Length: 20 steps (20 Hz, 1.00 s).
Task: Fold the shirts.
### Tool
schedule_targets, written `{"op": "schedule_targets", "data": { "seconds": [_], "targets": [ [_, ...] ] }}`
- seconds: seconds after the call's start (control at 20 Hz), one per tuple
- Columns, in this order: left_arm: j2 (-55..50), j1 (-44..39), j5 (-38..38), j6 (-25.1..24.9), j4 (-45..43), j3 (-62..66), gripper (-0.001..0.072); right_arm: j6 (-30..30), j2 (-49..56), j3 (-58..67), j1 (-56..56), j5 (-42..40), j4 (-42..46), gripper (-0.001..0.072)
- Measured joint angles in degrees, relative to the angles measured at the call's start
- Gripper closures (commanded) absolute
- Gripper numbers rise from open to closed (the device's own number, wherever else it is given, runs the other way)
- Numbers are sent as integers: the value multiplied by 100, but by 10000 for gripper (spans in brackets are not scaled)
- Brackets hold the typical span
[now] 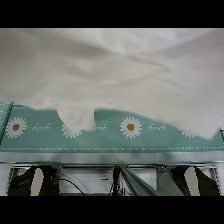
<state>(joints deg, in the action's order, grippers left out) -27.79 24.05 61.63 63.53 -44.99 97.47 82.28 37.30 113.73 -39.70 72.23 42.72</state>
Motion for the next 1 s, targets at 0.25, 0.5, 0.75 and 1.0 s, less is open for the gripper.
{"op": "schedule_targets", "data": {
  "seconds": [0.25,0.5,0.75,1.0],
  "targets": [
    [136,-175,1808,1172,-1552,918,685,553,55,874,192,1939,1300,688],
    [87,-214,3235,1482,-1941,-258,686,511,-42,-306,393,3023,1672,689],
    [-125,-286,2629,1351,-1346,-2680,687,273,-31,-3128,586,2828,1585,689],
    [-1274,-1226,1104,782,-1104,-3578,686,149,662,-4666,1919,1351,2347,688]
  ]
}}
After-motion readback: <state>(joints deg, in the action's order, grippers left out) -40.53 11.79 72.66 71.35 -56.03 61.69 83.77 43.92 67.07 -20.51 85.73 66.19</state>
